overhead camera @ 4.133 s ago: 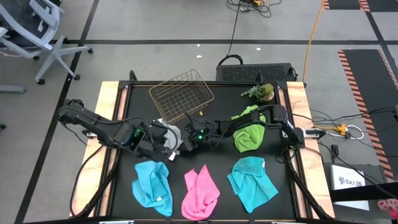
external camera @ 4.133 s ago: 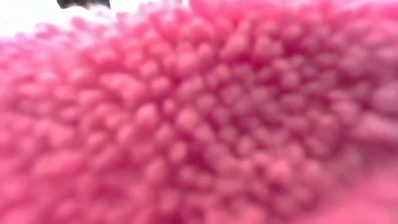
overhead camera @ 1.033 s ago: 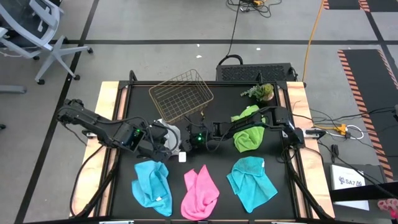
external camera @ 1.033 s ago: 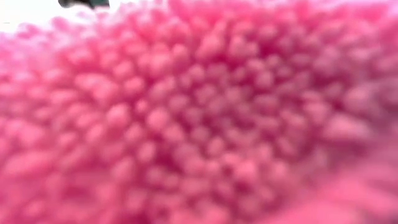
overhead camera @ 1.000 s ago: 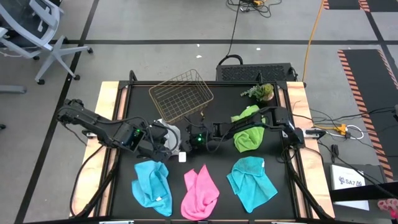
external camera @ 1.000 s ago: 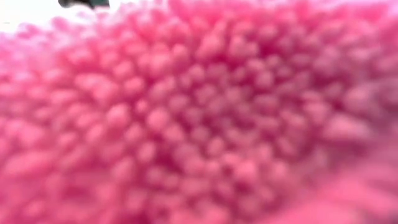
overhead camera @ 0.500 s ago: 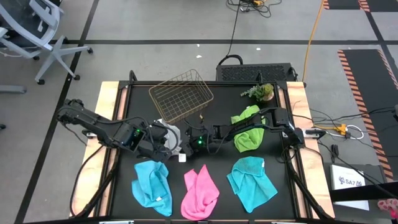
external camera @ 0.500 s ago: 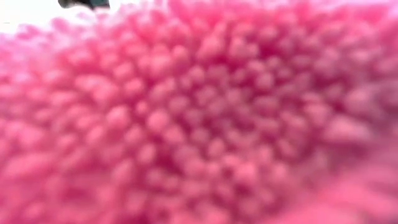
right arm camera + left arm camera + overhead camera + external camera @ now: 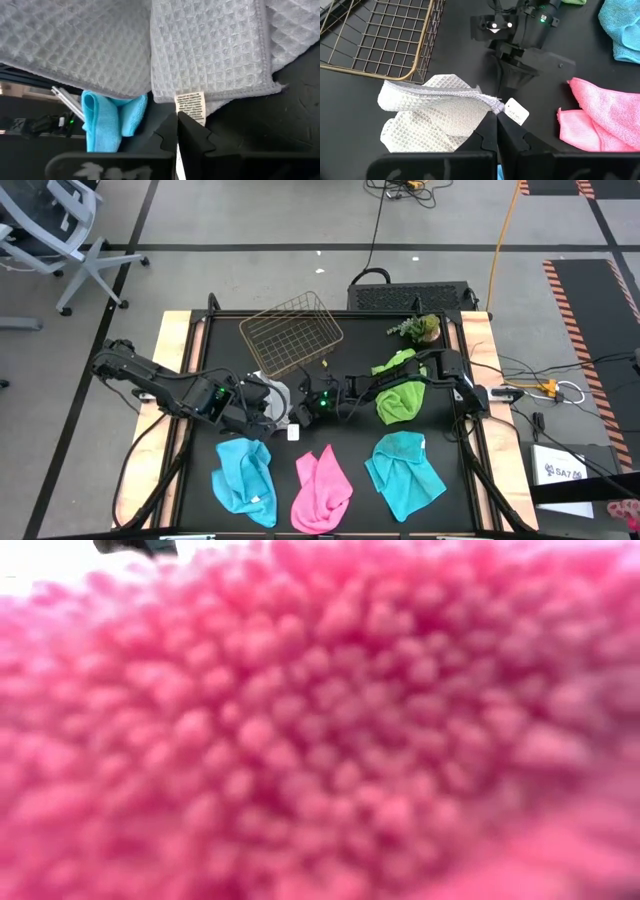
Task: Fold microfiber towels
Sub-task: Fold the gray microfiber cloth
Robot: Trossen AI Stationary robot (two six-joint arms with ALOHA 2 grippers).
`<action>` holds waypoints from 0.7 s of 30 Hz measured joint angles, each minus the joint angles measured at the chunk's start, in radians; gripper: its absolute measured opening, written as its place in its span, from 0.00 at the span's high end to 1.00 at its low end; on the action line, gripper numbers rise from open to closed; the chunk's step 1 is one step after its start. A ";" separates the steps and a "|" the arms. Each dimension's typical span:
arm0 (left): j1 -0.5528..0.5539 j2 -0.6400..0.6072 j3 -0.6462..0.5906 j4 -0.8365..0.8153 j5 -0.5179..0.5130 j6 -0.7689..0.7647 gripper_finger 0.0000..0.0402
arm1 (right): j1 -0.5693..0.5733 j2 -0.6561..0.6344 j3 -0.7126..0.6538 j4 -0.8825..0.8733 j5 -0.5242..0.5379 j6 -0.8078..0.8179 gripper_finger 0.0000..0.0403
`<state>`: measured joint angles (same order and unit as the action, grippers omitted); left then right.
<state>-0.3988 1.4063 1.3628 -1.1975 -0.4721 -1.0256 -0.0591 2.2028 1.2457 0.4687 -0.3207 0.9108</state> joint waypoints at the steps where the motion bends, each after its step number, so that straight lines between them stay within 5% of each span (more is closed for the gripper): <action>1: 0.000 0.000 0.000 0.003 0.000 0.002 1.00 | -0.002 0.000 0.000 -0.001 -0.013 0.005 0.97; 12: 0.021 0.000 0.010 0.214 -0.029 0.195 1.00 | -0.008 -0.075 -0.007 -0.005 -0.144 -0.027 0.77; 17: 0.024 0.000 0.061 0.292 0.118 0.403 1.00 | -0.007 -0.181 -0.002 -0.049 -0.287 -0.127 0.75; 21: 0.007 -0.001 0.113 0.293 0.188 0.448 1.00 | -0.008 -0.250 -0.003 -0.207 -0.300 -0.248 0.75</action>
<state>-0.3915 1.4055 1.4758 -0.9046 -0.2843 -0.5773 -0.0668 1.9529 1.2427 0.2614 -0.6208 0.6624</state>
